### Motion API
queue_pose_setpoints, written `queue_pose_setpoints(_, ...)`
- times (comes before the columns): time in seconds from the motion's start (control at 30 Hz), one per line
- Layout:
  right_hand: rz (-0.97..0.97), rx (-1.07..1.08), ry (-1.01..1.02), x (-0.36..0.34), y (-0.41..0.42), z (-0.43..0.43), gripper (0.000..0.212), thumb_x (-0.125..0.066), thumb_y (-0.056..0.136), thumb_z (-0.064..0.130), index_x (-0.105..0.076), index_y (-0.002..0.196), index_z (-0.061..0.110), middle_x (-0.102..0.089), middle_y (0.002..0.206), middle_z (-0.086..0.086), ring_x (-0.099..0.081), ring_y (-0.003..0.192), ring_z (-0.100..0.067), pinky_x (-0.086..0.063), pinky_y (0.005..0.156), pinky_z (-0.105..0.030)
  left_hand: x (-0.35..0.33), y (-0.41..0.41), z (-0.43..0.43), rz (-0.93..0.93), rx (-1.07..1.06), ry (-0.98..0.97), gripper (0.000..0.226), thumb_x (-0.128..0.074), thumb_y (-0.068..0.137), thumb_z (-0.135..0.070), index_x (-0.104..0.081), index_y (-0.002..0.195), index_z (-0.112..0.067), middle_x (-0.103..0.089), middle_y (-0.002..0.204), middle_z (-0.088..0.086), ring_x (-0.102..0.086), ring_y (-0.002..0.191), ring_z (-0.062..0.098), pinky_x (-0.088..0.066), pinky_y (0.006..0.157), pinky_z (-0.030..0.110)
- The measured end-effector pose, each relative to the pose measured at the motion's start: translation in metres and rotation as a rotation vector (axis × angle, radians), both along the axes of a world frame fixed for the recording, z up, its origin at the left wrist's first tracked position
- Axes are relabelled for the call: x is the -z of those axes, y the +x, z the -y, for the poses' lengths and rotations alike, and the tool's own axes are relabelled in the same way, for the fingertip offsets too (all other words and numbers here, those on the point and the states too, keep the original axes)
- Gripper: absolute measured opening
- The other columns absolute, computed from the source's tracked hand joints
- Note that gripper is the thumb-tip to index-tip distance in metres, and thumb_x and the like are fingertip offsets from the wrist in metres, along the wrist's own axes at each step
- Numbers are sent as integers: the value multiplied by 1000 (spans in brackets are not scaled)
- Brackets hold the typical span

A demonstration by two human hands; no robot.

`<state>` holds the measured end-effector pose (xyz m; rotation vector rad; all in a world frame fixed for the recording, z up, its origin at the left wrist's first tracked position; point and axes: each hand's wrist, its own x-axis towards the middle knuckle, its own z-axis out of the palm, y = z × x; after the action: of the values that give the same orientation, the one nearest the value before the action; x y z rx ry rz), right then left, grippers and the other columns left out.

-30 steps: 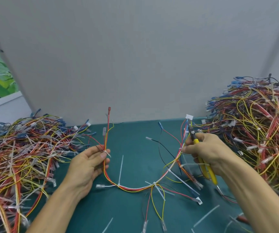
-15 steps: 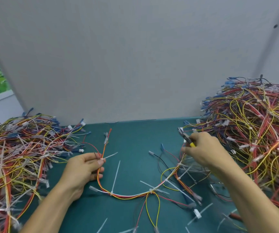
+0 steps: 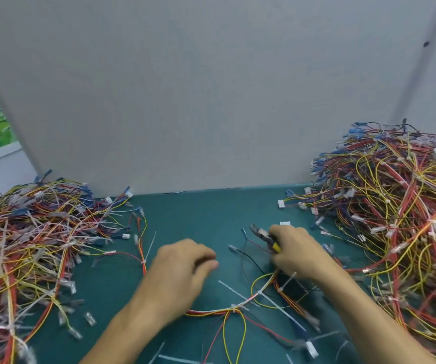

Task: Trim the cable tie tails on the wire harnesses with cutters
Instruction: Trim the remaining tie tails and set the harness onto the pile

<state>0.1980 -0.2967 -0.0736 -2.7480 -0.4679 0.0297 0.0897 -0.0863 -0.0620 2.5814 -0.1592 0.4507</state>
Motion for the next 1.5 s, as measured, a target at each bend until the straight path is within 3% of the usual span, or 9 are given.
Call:
queue_pose_setpoints(0.13, 29, 4, 324, -18, 0, 7, 13, -65, 77, 9, -55, 74, 17, -62, 73, -2, -58, 75, -23, -45, 64, -31, 17, 1, 14, -127, 111, -142, 13, -59, 93, -26, -69, 102, -27, -70, 97, -17, -60, 92, -4, -43, 84, 12)
queue_pose_setpoints(0.37, 44, -103, 899, -50, -12, 13, 17, -71, 81, 3, -58, 74, 11, -57, 61, -2, -50, 52, -4, -40, 51, -10, 11, 26, 20, -378, -52, -952, 23, -46, 99, -7, -68, 100, -15, -74, 98, 0, -69, 89, 13, -56, 78, 23)
queue_pose_setpoints(0.57, 45, -127, 1045, -55, -18, 4, 27, -71, 82, -2, -55, 71, 16, -58, 63, 5, -55, 56, -5, -43, 54, -8, -4, 57, 40, -951, -10, -1296, 20, -40, 101, -13, -55, 94, -1, -68, 88, 24, -68, 65, 35, -58, 56, 36)
queue_pose_setpoints(0.7, 35, -149, 1041, -58, -22, 2, 25, -71, 82, -1, -55, 72, 16, -59, 68, 2, -58, 63, -6, -49, 62, -12, -4, 70, 51, -1213, 96, -1322, 26, -47, 98, -23, -59, 84, -6, -69, 92, 24, -70, 78, 37, -58, 70, 46)
queue_pose_setpoints(0.83, 130, -55, 814, -62, -23, 3, 18, -70, 82, 6, -57, 74, 15, -59, 64, 4, -54, 60, -9, -46, 58, -18, 2, 74, 56, -1009, 0, -1464, 24, -55, 91, -5, -68, 70, -3, -69, 72, 11, -69, 68, 26, -58, 64, 35)
queue_pose_setpoints(0.97, 190, 90, 463, -65, -22, 9, 13, -68, 78, 13, -59, 73, 20, -61, 69, 4, -56, 70, -16, -39, 56, -28, 7, 81, 37, -551, -279, -1609, 9, -62, 86, -5, -62, 89, -13, -67, 80, -2, -64, 70, 13, -44, 59, 27)
queue_pose_setpoints(1.1, 131, 220, 165, -54, -17, 9, 5, -61, 78, 20, -61, 82, 18, -59, 78, -2, -56, 79, -30, -47, 66, -37, 5, 86, 6, -350, -296, -1767, 12, -57, 89, -4, -56, 90, -17, -71, 72, -2, -62, 65, 13, -43, 60, 27)
queue_pose_setpoints(1.3, -11, 291, -114, -15, -7, 2, 16, -55, 77, 19, -56, 93, 18, -41, 78, -2, -45, 78, -31, -36, 68, -32, 17, 100, -9, -222, -470, -1309, 13, -60, 88, 4, -58, 95, -7, -64, 86, 10, -61, 63, 20, -54, 51, 29)
queue_pose_setpoints(1.5, -121, 253, -68, -1, 5, 9, 15, -59, 79, 27, -57, 90, 16, -55, 85, -5, -57, 84, -31, -42, 67, -32, 11, 101, -7, -373, -490, -630, 16, -73, 81, -12, -58, 80, -8, -62, 81, 10, -58, 73, 27, -54, 72, 36)
